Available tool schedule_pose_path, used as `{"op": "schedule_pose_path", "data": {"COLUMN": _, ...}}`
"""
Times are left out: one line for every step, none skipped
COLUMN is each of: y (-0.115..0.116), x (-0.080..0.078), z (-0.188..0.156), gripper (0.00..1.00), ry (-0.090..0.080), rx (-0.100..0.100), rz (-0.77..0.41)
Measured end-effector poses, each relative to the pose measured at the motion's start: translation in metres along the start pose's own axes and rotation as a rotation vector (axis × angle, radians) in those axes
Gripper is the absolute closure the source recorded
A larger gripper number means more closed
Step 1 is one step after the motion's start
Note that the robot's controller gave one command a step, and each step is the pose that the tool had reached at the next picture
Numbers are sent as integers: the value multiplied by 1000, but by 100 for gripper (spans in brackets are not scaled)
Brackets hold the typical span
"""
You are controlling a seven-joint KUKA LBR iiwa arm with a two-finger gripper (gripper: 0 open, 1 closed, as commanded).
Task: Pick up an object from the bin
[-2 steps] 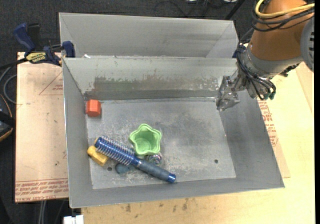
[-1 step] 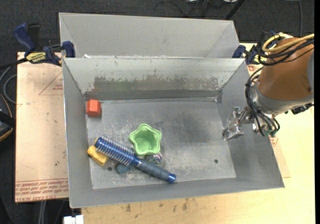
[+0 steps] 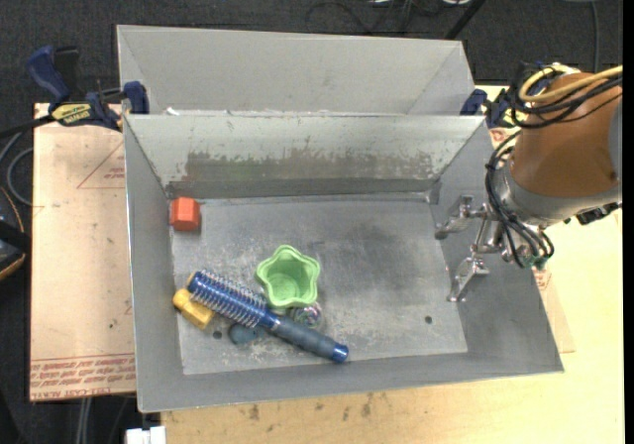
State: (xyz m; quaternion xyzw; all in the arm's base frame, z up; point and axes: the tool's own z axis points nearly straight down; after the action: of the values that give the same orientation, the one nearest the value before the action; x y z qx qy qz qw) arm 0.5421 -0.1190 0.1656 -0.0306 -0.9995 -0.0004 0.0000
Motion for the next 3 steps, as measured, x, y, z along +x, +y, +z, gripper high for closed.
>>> {"op": "schedule_pose_path", "data": {"y": 52, "x": 26, "z": 85, "gripper": 0, "ry": -1, "rx": -2, "rz": -135}}
{"op": "schedule_pose_path", "data": {"y": 64, "x": -4, "z": 91, "gripper": 0, "ry": 3, "rx": 3, "rz": -207}}
{"op": "schedule_pose_path", "data": {"y": 179, "x": 20, "z": 10, "gripper": 0, "ry": -8, "rx": -4, "rz": -279}}
